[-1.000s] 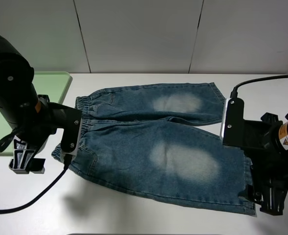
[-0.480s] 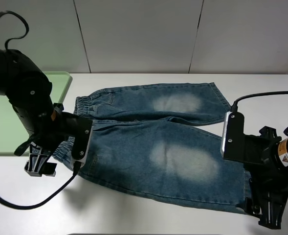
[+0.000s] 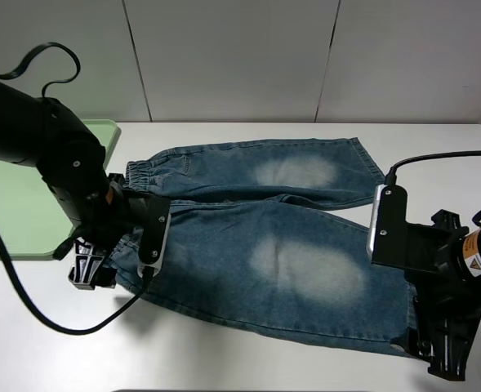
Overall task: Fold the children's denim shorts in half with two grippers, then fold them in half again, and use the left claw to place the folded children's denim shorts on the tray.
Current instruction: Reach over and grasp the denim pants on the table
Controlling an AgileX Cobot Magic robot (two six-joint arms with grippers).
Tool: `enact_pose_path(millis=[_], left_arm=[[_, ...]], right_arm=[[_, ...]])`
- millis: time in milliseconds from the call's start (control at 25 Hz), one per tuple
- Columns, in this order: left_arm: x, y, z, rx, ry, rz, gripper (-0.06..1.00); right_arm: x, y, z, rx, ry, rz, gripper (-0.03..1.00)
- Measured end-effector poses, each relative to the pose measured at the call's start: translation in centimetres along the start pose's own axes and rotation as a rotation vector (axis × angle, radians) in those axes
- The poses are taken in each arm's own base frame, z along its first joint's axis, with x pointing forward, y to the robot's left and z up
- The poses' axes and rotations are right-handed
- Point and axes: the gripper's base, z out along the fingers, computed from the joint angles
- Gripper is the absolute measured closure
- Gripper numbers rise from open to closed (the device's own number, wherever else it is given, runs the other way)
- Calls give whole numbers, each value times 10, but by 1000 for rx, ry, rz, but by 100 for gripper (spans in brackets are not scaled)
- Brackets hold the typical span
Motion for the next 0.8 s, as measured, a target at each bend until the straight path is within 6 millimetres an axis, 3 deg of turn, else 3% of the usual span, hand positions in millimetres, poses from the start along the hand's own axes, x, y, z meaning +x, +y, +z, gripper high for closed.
enact_pose_path(millis=[320, 600, 800], left_arm=[[-6, -6, 17, 43, 13, 55, -1], [-7, -6, 22, 40, 5, 56, 0], [-7, -6, 22, 39, 4, 56, 1]], right_arm=[[0, 2, 1, -11, -6, -13, 27], [12, 12, 23, -69, 63, -53, 27], [9, 11, 31, -64, 46, -69, 27]])
